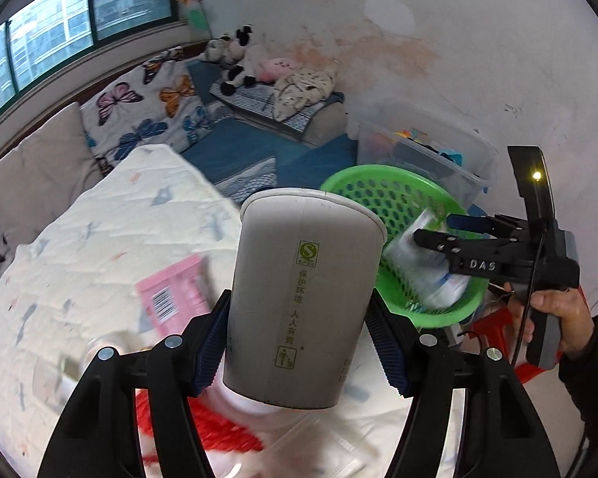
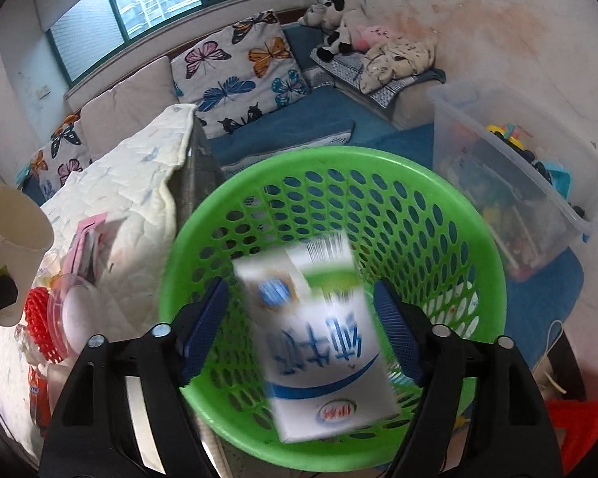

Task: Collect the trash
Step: 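Drop the milk carton and paper cup into the green basket with both grippers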

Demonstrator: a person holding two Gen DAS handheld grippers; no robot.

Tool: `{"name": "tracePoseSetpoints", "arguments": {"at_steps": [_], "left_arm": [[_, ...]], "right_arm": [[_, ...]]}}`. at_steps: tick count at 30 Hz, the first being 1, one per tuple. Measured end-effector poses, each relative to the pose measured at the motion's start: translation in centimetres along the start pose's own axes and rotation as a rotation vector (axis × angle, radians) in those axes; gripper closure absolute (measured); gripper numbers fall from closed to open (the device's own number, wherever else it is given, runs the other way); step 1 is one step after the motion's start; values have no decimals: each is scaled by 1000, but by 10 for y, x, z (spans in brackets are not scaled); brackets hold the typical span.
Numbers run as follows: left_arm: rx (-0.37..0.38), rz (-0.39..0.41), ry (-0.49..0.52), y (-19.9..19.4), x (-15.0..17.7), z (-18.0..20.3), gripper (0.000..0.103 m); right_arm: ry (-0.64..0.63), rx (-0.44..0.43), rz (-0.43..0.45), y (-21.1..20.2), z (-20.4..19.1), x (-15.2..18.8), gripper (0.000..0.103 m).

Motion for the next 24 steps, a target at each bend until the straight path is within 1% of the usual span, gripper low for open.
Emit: {"name": "tracePoseSetpoints", "arguments": {"at_steps": [7,14,20,24], "left_arm": [[25,-20,33,18,-23,27,39],[40,-65,49,48,-42,55,39],[59,-97,50,68,-52,73,38],[57,-108,59,75,-56,83,38]], "right_arm": [[28,-12,18,-14,16,8,24],[26,24,56,-42,28,32,24],[28,51,82,-56,32,51,24],[38,44,83,-59,32,60,24]]}}
Point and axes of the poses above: each gripper's, at about its wrist camera, not at the fingertips, and y roughly the way its jaws point, z to its right, x to its underside, the point moved 2 cm from there along y, roughly the way its jaws point, and after that the axes turned 15 degrees about -z, right-handed, at the moved point
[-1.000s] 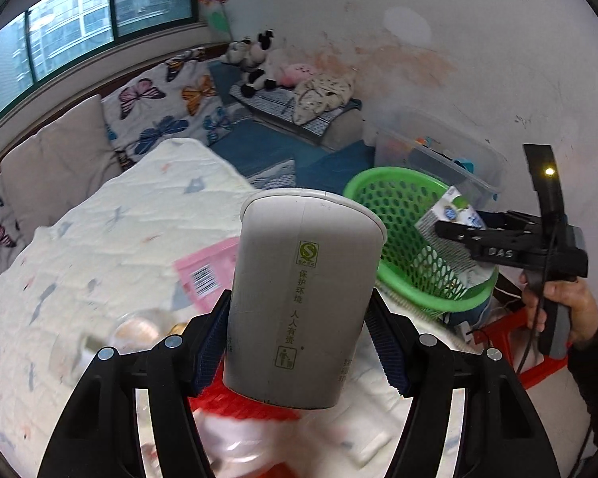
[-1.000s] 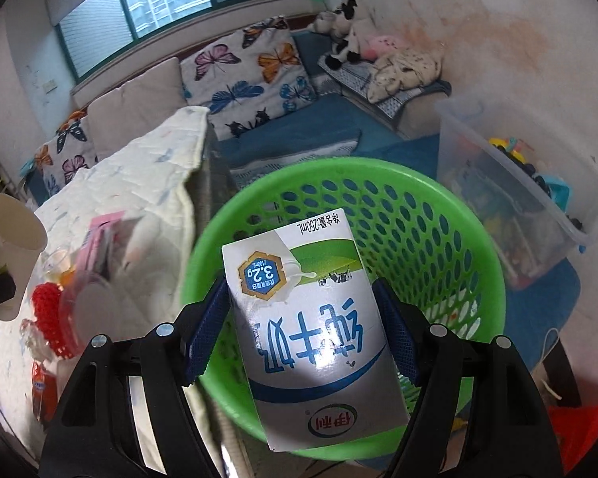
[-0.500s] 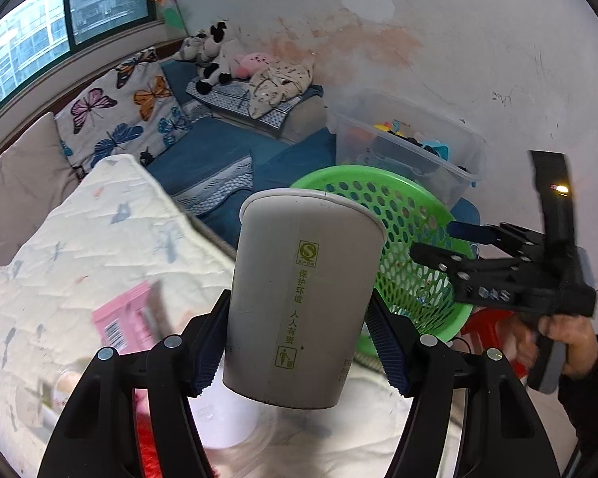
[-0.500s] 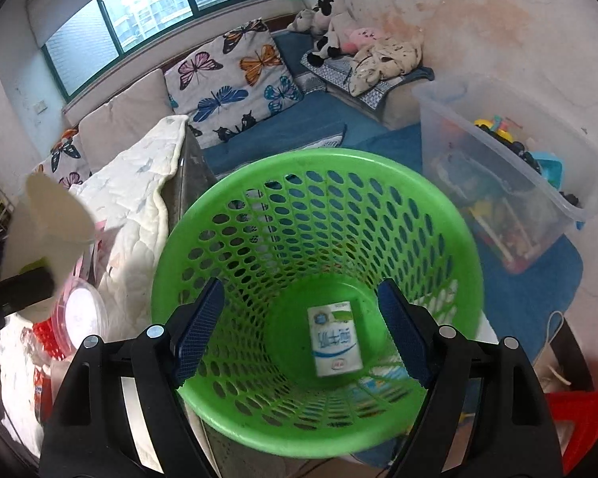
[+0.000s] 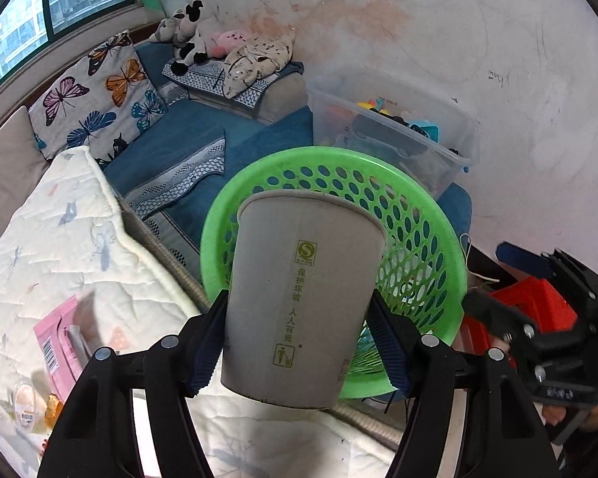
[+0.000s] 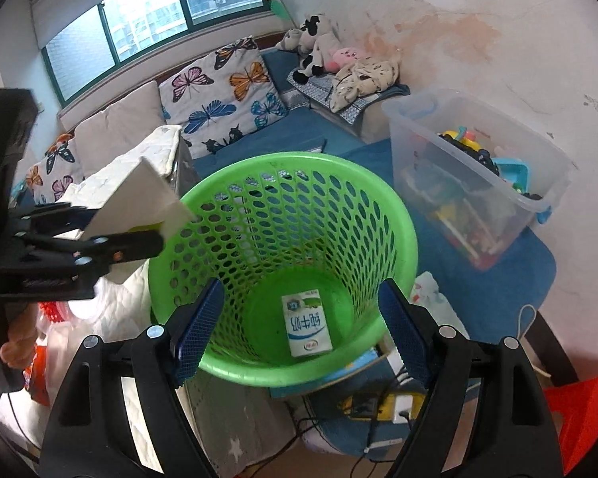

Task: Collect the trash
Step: 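Drop the milk carton and paper cup into the green basket with both grippers, then move both grippers back over the table toward the remaining trash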

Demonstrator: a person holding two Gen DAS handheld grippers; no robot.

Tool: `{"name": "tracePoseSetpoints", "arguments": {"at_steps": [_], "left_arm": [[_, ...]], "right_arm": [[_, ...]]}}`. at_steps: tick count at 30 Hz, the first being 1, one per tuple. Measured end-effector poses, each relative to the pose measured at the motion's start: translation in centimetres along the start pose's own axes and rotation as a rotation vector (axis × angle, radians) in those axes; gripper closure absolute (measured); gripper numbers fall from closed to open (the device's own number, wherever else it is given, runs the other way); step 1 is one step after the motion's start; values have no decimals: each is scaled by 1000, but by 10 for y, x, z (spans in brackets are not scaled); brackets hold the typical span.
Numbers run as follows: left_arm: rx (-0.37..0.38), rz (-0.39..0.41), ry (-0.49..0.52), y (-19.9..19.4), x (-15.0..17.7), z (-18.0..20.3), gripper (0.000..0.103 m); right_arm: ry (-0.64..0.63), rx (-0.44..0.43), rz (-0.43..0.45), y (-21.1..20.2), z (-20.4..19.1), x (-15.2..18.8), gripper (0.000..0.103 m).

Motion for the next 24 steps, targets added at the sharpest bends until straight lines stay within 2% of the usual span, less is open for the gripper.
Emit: {"name": "tracePoseSetpoints", "arguments": {"at_steps": [4,6,15,24], "left_arm": [[-5,-10,-2,7,-7,5,35],[-12,-14,-9,10,-8,7,25],[-10,9,-8,0,2,6,24],[-31,70,-64,-46,41,-21,24]], "right_arm": [[15,-7,-1,-1,2,7,24],[21,-8,-3,-1,3,10,24],[35,-23,-3,-7,1,25,24],[-16,-53,11,-18,-28,43,22]]}}
Point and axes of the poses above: each gripper's, at about its wrist camera, not at the fingertips, and y roughly the way its jaws point, z to its right, x to its underside, the point moved 2 cm from there along y, roughly the way its jaws point, and after that the axes turned 15 degrees about -z, right-handed, at the moved point
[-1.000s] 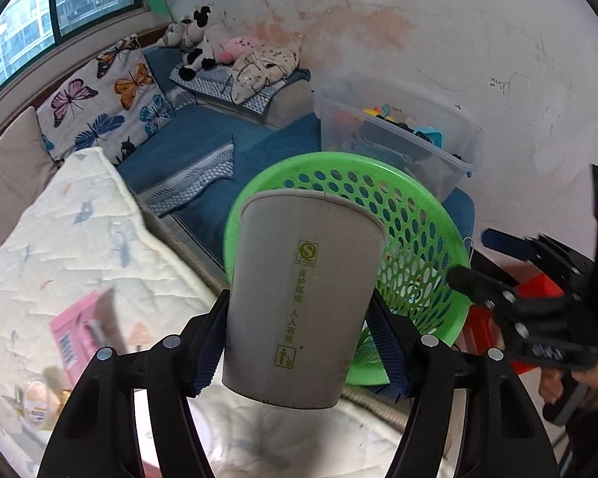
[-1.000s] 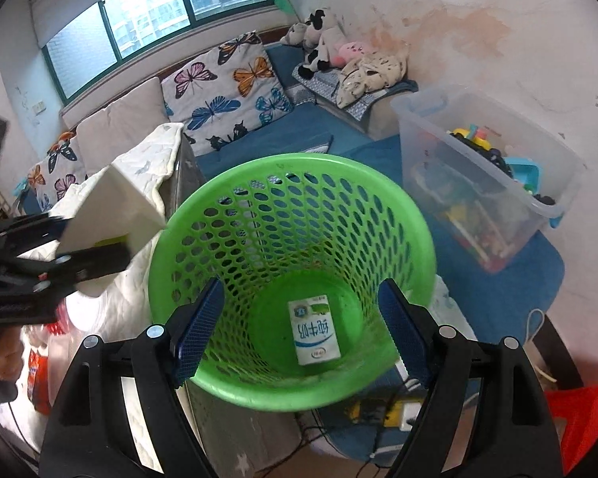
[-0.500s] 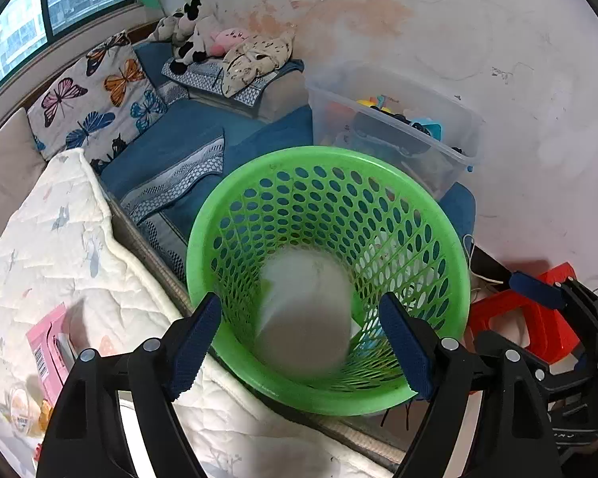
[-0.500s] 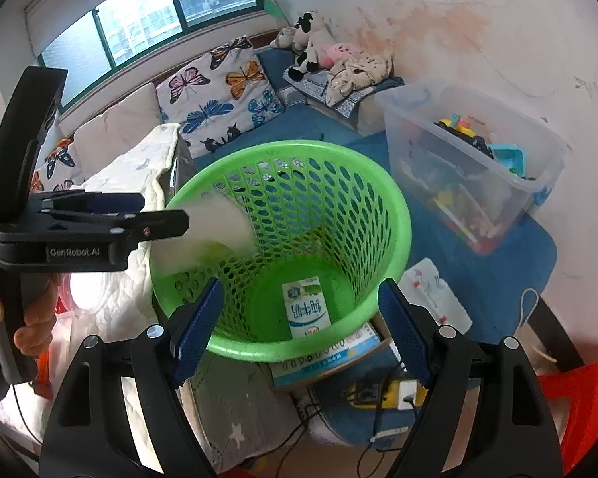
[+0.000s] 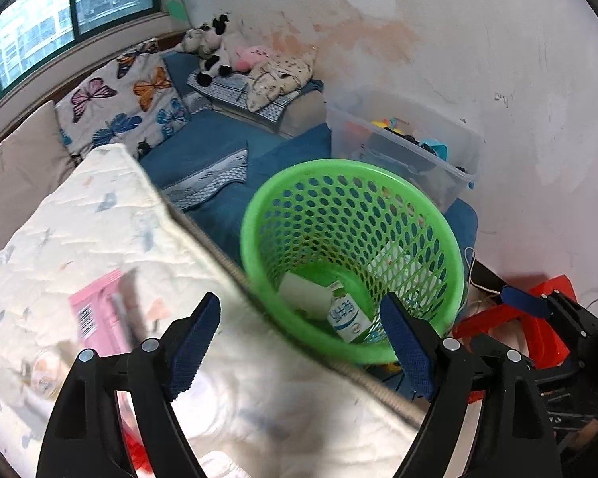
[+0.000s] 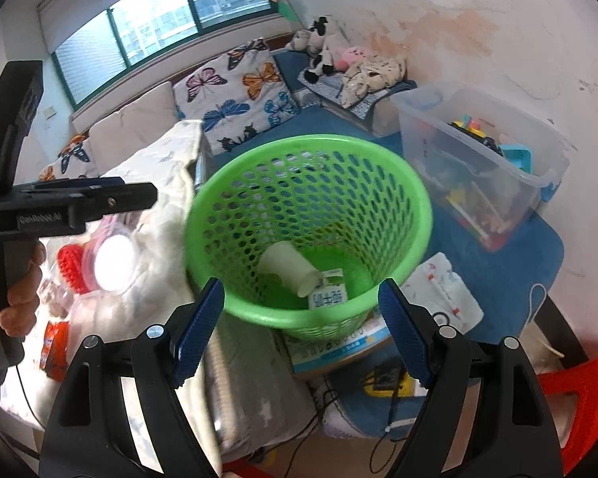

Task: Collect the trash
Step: 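Move both grippers back over the table toward the remaining trash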

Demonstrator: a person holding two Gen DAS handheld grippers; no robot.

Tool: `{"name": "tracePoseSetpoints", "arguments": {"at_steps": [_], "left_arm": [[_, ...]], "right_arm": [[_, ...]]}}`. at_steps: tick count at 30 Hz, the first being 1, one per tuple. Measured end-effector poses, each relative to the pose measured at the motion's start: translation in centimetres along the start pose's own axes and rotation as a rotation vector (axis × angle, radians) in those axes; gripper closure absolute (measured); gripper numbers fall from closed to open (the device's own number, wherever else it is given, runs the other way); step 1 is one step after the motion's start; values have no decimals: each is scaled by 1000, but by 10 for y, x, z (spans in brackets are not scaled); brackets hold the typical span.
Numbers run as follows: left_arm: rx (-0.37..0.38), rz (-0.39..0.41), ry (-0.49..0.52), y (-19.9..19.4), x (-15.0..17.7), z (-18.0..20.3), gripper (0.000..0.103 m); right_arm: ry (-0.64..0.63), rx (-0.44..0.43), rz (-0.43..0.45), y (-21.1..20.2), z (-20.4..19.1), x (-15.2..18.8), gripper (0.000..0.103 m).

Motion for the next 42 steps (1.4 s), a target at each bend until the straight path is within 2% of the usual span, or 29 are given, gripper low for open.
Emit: {"name": "tracePoseSetpoints", "arguments": {"at_steps": [2,10,25,35,42], "left_arm": [[-15,8,-19,-10,12,-11,24],[-53,42,-84,-40,59,-50,22],[-88,35,-262,-63,147,-127,20],[-75,35,-280,-71,193,-149,20],[-69,25,-271,-70,218,-159,16]], "right_arm": [[-14,-7,3,-2,-9,3,17],[-85,-44,2,-5,-47,17,16],[-182,-98,-11,0,-111,29,14],[-248,-151,-54,17,-155,35,13],[-286,-176,-102,39,-187,35,12]]}}
Point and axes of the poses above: each gripper's, at about its wrist camera, not at the fingertips, and y roughly the way its jaws point, z to its right, x to its underside, the point moved 2 cm from there along y, roughly the way its jaws point, and after that the axes turned 15 degrees about -z, right-handed, at the moved point
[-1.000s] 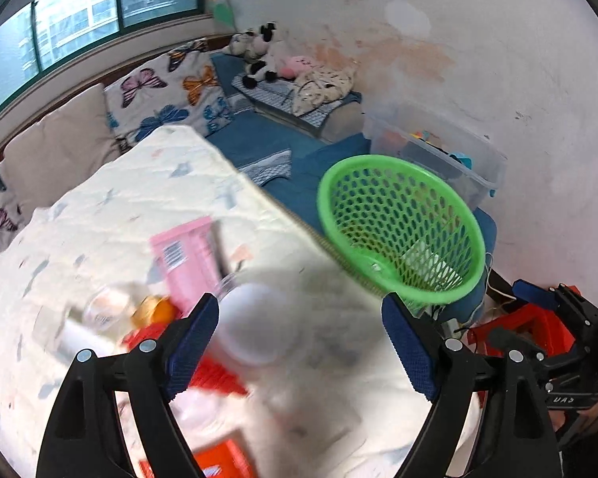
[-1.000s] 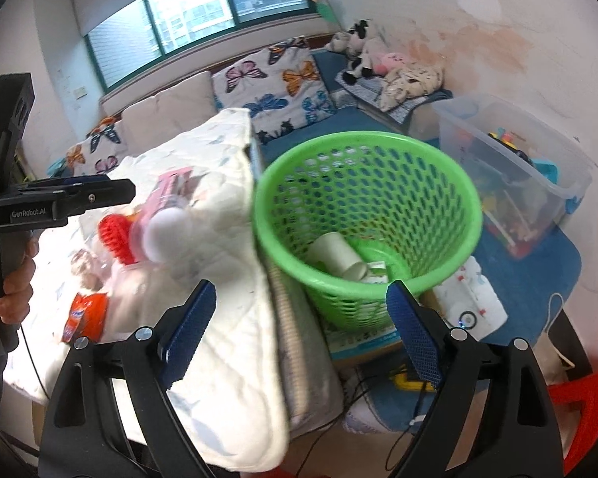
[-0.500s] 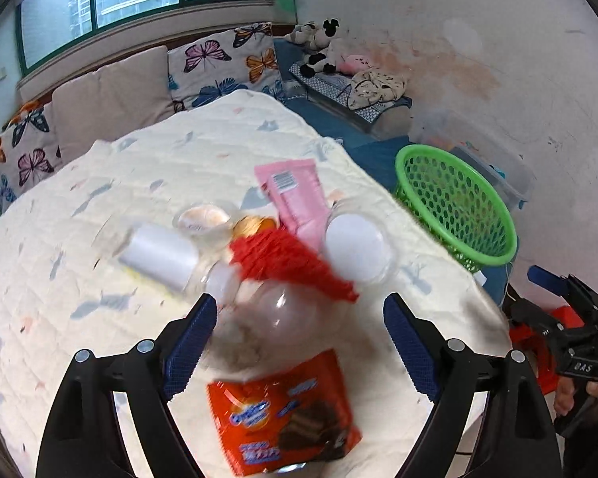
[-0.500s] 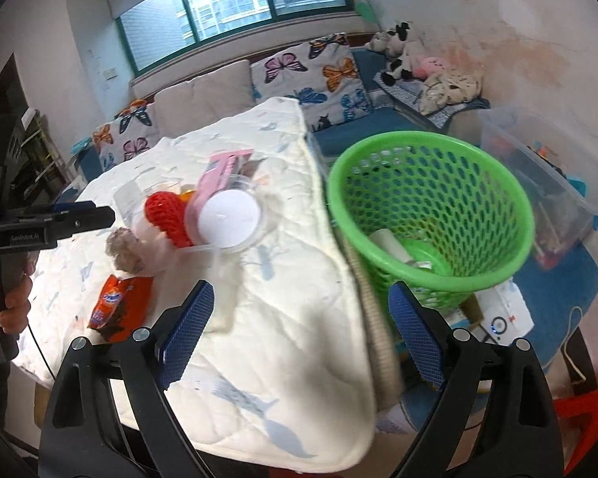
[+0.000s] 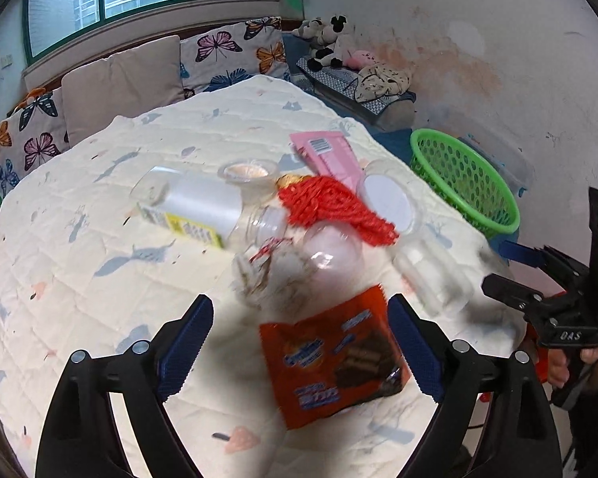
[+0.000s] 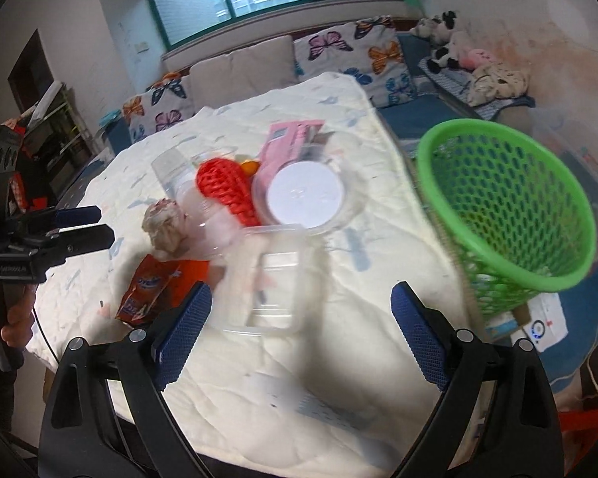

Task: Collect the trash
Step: 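Move both grippers back over the table toward the remaining trash, then grasp the orange snack wrapper with the left gripper while the right gripper grasps the clear plastic box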

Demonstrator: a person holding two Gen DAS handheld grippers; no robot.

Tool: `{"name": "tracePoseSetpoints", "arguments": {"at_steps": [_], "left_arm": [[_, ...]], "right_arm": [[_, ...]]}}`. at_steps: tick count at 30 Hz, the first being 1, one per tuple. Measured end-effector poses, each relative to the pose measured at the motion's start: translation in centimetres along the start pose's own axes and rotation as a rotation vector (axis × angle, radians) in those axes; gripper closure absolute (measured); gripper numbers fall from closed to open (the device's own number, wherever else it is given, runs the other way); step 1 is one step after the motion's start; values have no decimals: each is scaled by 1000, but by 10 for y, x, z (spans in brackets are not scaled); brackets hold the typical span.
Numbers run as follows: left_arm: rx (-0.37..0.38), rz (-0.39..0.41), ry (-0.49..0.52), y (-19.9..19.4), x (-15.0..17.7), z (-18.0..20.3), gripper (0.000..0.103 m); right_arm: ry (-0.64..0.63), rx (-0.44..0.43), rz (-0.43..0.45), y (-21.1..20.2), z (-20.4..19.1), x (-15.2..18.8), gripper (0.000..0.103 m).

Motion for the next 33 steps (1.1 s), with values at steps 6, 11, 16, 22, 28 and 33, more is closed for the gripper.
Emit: {"name": "tracePoseSetpoints", "arguments": {"at_steps": [6,11,16,22,28,33], "left_arm": [[6,-26,-14,9,13,-14,15],[19,-57,-35,23,20,-20,15],[54,-83,-40,38,24,-20,18],[78,-114,-42,53,25,-15,26],[95,-132,-60,62,28,-16,34],[108,-124,-47,63,30,-11,47]], "right_arm": [[-16,16,-37,23,-11,-7,12],[-11,33,-60,38,-12,-12,12],[-10,46,-81,47,-12,-13,12],[-15,56,-98,54,-12,-13,23],[-11,52,-101,54,-9,-10,39],[-7,53,-95,51,-8,-9,45]]}}
Point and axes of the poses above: each gripper's, at about its wrist camera, not at the fingertips, and y roughly the way its jaws point, z to its right, x to its underside, the point moved 2 cm from there along y, roughly the way its jaws point, and after that the axes turned 15 degrees about -z, right-handed, at the moved point
